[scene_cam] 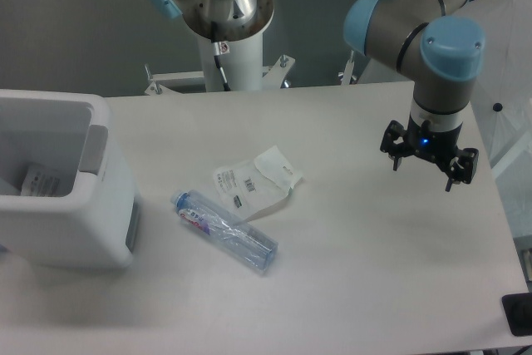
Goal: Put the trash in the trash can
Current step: 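Move the gripper down over the crumpled white paper, then close the gripper on the white paper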
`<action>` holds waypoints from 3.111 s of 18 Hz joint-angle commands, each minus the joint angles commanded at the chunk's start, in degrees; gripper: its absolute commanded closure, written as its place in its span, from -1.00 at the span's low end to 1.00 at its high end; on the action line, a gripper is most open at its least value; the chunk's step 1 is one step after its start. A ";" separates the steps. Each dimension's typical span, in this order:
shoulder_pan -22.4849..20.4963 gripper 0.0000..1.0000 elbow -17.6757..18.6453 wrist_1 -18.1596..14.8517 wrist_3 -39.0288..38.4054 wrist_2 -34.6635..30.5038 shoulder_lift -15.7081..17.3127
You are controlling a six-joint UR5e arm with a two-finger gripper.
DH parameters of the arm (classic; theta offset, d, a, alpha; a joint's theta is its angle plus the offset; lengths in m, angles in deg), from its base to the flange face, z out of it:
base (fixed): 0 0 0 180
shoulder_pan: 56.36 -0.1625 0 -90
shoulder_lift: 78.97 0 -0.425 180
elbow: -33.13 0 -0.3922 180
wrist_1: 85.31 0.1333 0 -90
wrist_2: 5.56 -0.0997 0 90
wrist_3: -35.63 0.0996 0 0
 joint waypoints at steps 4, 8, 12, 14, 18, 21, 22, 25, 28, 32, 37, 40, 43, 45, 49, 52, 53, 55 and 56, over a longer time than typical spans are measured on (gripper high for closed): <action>0.44 -1.00 0.79 0.09 -0.88 0.17 0.18; 1.58 -1.00 1.40 0.18 -1.93 0.26 0.18; 2.11 -1.00 4.82 0.61 -4.13 0.44 0.44; 2.81 -1.00 7.46 0.79 -4.04 0.35 0.53; 5.27 -1.00 12.03 1.93 -4.22 0.26 1.41; 8.43 -1.00 14.32 1.76 -4.48 0.00 1.06; 9.31 -1.00 14.76 1.58 -5.01 -0.17 0.97; 10.89 -1.00 17.12 1.05 -5.71 -0.17 1.40; 11.51 -1.00 18.54 1.32 -7.20 -0.18 1.32; 13.71 -0.98 18.72 1.76 -10.46 -0.35 -0.09; 15.56 0.21 18.81 1.58 -10.64 -1.76 -0.97; 15.64 0.81 18.81 1.58 -10.55 -2.63 -1.23; 15.56 1.00 18.46 1.23 -10.20 -2.72 -0.62; 15.47 1.00 18.11 1.06 -10.11 -2.72 0.00; 14.15 1.00 15.74 0.09 -9.84 -2.46 0.97; 13.01 1.00 14.59 -3.85 -9.76 -2.37 3.51; 11.79 1.00 14.50 -5.00 -9.23 -2.03 4.56; 10.90 1.00 13.63 -6.06 -8.44 -0.10 6.67; 10.72 1.00 12.93 -6.85 -8.35 1.65 7.46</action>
